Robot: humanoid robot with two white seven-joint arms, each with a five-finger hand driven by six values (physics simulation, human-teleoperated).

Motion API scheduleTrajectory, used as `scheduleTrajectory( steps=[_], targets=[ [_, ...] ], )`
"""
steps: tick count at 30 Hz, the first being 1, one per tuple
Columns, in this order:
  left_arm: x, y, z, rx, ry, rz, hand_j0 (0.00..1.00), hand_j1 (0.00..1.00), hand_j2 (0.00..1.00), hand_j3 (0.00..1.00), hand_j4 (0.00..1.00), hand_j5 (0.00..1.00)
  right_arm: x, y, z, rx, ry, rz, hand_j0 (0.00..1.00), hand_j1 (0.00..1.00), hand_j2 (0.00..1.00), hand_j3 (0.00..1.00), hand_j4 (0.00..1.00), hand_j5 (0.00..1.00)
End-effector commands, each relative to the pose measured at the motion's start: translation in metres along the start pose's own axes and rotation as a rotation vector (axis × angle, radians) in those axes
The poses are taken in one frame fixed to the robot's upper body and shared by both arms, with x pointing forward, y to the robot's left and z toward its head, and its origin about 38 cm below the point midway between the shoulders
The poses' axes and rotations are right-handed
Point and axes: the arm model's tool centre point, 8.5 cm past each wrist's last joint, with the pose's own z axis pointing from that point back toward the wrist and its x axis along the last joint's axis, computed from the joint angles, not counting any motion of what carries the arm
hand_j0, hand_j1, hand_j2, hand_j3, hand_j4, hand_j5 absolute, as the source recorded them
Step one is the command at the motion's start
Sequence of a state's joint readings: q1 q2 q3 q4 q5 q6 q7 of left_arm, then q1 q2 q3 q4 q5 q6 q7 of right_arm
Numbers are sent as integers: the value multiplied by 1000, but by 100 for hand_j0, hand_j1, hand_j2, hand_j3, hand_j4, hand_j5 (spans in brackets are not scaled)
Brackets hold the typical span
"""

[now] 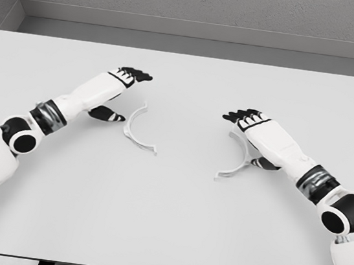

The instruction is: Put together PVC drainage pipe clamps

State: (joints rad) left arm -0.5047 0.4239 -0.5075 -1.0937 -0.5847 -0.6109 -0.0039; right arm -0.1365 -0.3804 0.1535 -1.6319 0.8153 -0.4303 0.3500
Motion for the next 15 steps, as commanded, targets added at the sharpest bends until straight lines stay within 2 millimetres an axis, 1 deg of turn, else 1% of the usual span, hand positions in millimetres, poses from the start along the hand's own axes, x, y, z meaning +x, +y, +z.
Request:
scheduleTrajectory(
  steps=[1,3,4,7,12,15],
  targets=[
    [1,-3,-3,3,0,15,100,100,100,100,100,100,4,-1,-2,-1,-9,-4,100,100,100,100,100,100],
    [3,-4,-4,2,-3,18,100,100,100,100,100,100,7,1,-3,5,-11,-6,100,100,100,100,100,100],
    [5,-6,-7,7,-9,23,100,100,100,100,100,100,12,0,-5,3,-18,-4,100,100,100,100,100,100],
    [7,-7,-8,5,-12,25,100,100,100,100,100,100,18,3,-9,17,-26,-14,100,100,100,100,100,100],
    [16,-14,-16,-1,-36,31,100,100,100,100,100,100,23,5,-12,18,-37,-19,100,100,100,100,100,100],
    [18,-15,-17,-1,-41,31,100,100,100,100,100,100,27,4,-16,14,-45,-24,100,100,100,100,100,100]
  ],
)
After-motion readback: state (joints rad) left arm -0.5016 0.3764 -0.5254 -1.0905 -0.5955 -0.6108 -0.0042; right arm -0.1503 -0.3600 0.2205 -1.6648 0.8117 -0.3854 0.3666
